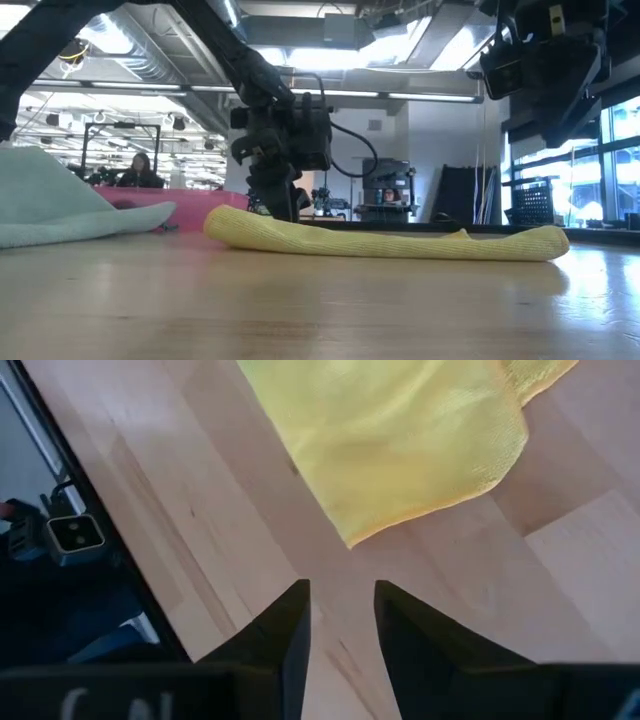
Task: Fold microfiber towels
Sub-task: Fold the right yellow microfiber towel on the table
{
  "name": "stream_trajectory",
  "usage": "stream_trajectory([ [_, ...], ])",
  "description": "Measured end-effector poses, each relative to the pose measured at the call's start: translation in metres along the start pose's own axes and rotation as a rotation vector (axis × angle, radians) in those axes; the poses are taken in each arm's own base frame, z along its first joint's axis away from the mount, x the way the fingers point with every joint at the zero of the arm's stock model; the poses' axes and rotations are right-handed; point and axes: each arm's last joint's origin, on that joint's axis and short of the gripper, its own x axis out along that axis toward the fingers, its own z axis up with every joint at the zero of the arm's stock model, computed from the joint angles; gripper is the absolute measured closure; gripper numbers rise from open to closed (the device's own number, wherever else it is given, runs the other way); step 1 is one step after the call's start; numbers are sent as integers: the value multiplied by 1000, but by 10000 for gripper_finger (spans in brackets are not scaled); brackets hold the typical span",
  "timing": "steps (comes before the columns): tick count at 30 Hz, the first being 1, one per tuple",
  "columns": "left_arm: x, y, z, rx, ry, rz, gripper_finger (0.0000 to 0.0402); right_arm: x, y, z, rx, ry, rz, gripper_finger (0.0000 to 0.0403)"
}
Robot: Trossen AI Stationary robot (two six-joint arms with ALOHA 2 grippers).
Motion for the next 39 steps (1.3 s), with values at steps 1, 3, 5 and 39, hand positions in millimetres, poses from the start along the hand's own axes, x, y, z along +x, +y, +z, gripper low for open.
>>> stream_trajectory([
  [1, 1, -1, 0, -3, 1, -1, 262, 0, 0, 0, -1, -7, -5, 286],
  [3, 2, -2, 1, -3, 4, -1, 262, 0, 0, 1, -1, -20, -16, 286],
  [5, 3, -4, 2, -17, 9, 3, 262, 0, 0, 1, -3, -32, -22, 286],
  [39, -11, -9, 12, -21, 67, -12, 319, 0, -1, 4, -7, -94, -55, 286],
])
